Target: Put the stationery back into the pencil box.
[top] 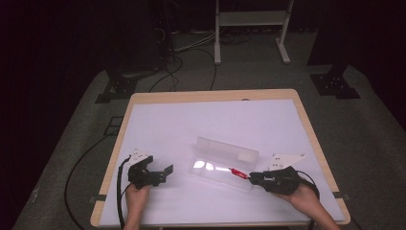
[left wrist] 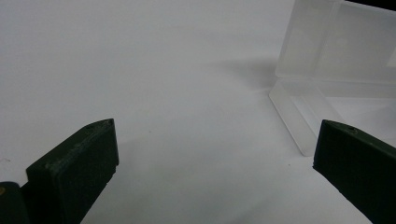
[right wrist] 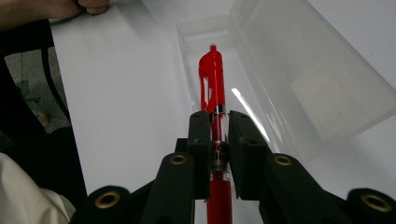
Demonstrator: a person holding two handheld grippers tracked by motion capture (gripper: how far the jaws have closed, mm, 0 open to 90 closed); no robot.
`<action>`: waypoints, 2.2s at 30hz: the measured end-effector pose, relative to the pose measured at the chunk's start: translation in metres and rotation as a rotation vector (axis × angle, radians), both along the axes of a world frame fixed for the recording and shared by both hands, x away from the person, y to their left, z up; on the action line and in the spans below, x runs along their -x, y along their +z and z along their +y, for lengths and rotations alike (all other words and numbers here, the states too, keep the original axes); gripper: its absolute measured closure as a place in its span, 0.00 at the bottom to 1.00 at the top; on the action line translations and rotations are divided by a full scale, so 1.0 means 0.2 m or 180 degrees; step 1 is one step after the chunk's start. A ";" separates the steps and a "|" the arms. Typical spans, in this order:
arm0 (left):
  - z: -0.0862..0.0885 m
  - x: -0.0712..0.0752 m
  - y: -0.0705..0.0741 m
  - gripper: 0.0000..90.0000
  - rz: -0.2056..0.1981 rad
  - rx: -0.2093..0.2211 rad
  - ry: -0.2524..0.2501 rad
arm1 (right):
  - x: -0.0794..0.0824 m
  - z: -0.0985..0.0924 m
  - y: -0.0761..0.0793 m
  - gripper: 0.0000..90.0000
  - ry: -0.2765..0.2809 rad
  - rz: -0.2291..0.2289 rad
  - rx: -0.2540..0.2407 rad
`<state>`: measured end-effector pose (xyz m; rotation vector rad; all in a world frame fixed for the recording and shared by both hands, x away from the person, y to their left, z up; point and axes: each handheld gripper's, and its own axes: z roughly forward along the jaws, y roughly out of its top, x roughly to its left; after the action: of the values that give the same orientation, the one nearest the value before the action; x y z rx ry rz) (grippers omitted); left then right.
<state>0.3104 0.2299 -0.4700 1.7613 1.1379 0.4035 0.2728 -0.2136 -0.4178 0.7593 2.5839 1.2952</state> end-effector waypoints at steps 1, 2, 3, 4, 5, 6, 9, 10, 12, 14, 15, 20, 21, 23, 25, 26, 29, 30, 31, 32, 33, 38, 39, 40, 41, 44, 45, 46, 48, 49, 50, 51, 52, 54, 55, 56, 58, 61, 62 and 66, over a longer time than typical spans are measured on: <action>0.00 0.00 0.00 0.00 0.0002 0.0000 0.0000 | 0.00 0.00 0.00 0.88 0.0000 0.0002 0.0001; 0.00 0.00 0.00 0.00 0.0001 0.0003 0.0000 | -0.01 0.01 0.00 0.88 0.0006 0.0000 0.0000; 0.00 0.00 0.00 0.00 0.0002 0.0004 -0.0001 | -0.01 0.01 0.00 0.88 0.0008 0.0004 0.0003; 0.00 0.00 0.00 0.00 0.0005 0.0002 -0.0001 | -0.01 0.01 0.00 0.88 0.0008 0.0001 -0.0002; 0.00 0.00 0.00 0.00 0.0007 0.0000 -0.0001 | -0.02 0.02 0.00 0.88 0.0017 -0.0004 -0.0005; 0.00 0.00 0.00 0.00 0.0007 0.0000 -0.0001 | -0.02 0.02 0.00 0.88 0.0010 0.0004 -0.0010; 0.00 0.00 0.00 0.00 0.0004 0.0002 -0.0002 | -0.03 0.04 0.00 0.88 0.0023 -0.0006 -0.0018; 0.00 0.00 0.00 0.00 0.0005 0.0003 -0.0002 | -0.04 0.04 0.01 0.88 0.0027 -0.0006 -0.0016; 0.00 0.00 0.00 0.00 0.0005 0.0003 -0.0002 | -0.04 0.05 0.01 0.88 0.0030 -0.0007 -0.0020; 0.00 0.00 0.00 0.00 0.0007 0.0004 -0.0001 | -0.05 0.06 0.01 0.88 0.0035 -0.0006 -0.0022; 0.00 0.00 0.00 0.00 0.0005 0.0007 0.0000 | -0.05 0.06 0.01 0.88 0.0036 -0.0011 -0.0026; 0.00 0.00 0.00 0.00 0.0004 0.0004 -0.0004 | -0.07 0.08 0.01 0.88 0.0052 -0.0018 -0.0055; 0.00 0.00 0.00 0.00 0.0003 0.0004 -0.0002 | -0.08 0.09 0.01 0.88 0.0047 -0.0015 -0.0058; 0.00 0.00 0.00 0.00 0.0003 0.0004 -0.0001 | -0.08 0.10 0.01 0.88 0.0058 -0.0019 -0.0067; 0.00 0.00 0.00 0.00 0.0005 0.0004 -0.0002 | -0.09 0.11 0.01 0.88 0.0069 -0.0023 -0.0073; 0.00 0.00 0.00 0.00 0.0003 0.0004 -0.0002 | -0.09 0.12 0.01 0.88 0.0076 -0.0027 -0.0075; 0.00 0.00 0.00 0.00 0.0004 0.0005 -0.0002 | -0.10 0.14 0.01 0.88 0.0087 -0.0013 -0.0079; 0.00 0.00 0.00 0.00 0.0005 0.0006 -0.0003 | -0.11 0.14 0.01 0.88 0.0093 -0.0016 -0.0079; 0.00 0.00 0.00 0.00 0.0004 0.0004 -0.0004 | -0.11 0.15 0.01 0.88 0.0101 -0.0015 -0.0077; 0.00 0.00 0.00 0.00 0.0003 0.0004 -0.0003 | -0.11 0.15 0.01 0.88 0.0107 -0.0023 -0.0072; 0.00 0.00 0.00 0.00 0.0003 0.0005 -0.0002 | -0.12 0.16 0.01 0.88 0.0105 -0.0016 -0.0076; 0.00 0.00 0.00 0.00 0.0003 0.0008 -0.0003 | -0.13 0.19 0.01 0.88 0.0127 -0.0011 -0.0079; 0.00 0.00 0.00 0.00 0.0004 0.0007 -0.0005 | -0.14 0.19 0.01 0.88 0.0127 -0.0012 -0.0074; 0.00 0.00 0.00 0.00 0.0002 0.0007 -0.0006 | -0.14 0.19 0.01 0.88 0.0130 -0.0007 -0.0079; 0.00 0.00 0.00 0.00 0.0001 0.0007 -0.0006 | -0.14 0.20 0.01 0.88 0.0125 -0.0003 -0.0090; 0.00 0.00 0.00 0.00 0.0005 0.0008 -0.0004 | -0.15 0.21 0.00 0.88 0.0128 0.0008 -0.0084; 0.00 0.00 0.00 0.00 0.0003 0.0006 -0.0004 | -0.16 0.21 0.00 0.88 0.0131 0.0010 -0.0077; 0.00 0.00 0.00 0.00 0.0003 0.0006 -0.0002 | -0.16 0.22 -0.01 0.88 0.0137 0.0008 -0.0071; 0.00 0.00 0.00 0.00 0.0003 0.0007 -0.0003 | -0.17 0.22 -0.01 0.88 0.0128 0.0013 -0.0053; 0.00 0.00 0.00 0.00 0.0001 0.0006 -0.0004 | -0.18 0.23 -0.02 0.88 0.0133 0.0018 -0.0054; 0.00 0.00 0.00 0.00 0.0002 0.0004 -0.0004 | -0.18 0.23 -0.02 0.88 0.0129 0.0023 -0.0057; 0.00 0.00 0.00 0.00 0.0003 0.0005 -0.0004 | -0.19 0.23 -0.02 0.88 0.0128 0.0031 -0.0052; 0.00 0.00 0.00 0.00 0.0005 0.0007 -0.0002 | -0.19 0.24 -0.03 0.88 0.0126 0.0036 -0.0053; 0.00 0.00 0.00 0.00 0.0004 0.0006 -0.0003 | -0.20 0.24 -0.03 0.88 0.0132 0.0043 -0.0042; 0.00 0.00 0.00 0.00 0.0003 0.0006 -0.0003 | -0.20 0.25 -0.04 0.88 0.0136 0.0045 -0.0044; 0.00 0.00 0.00 0.00 0.0003 0.0005 -0.0005 | -0.20 0.25 -0.04 0.88 0.0131 0.0057 -0.0043; 0.00 0.00 0.00 0.00 0.0003 0.0005 -0.0004 | -0.21 0.26 -0.04 0.88 0.0135 0.0063 -0.0037; 0.00 0.00 0.00 0.00 0.0005 0.0006 -0.0006 | -0.22 0.27 -0.05 0.88 0.0136 0.0069 -0.0032; 0.00 0.00 0.00 0.00 0.0004 0.0006 -0.0005 | -0.22 0.27 -0.05 0.88 0.0136 0.0063 -0.0035; 0.00 0.00 0.00 0.00 0.0003 0.0005 -0.0004 | -0.23 0.28 -0.06 0.88 0.0139 0.0067 -0.0023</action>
<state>0.3102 0.2305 -0.4697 1.7609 1.1373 0.4008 0.3180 -0.1576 -0.4296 0.7255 2.6281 1.3162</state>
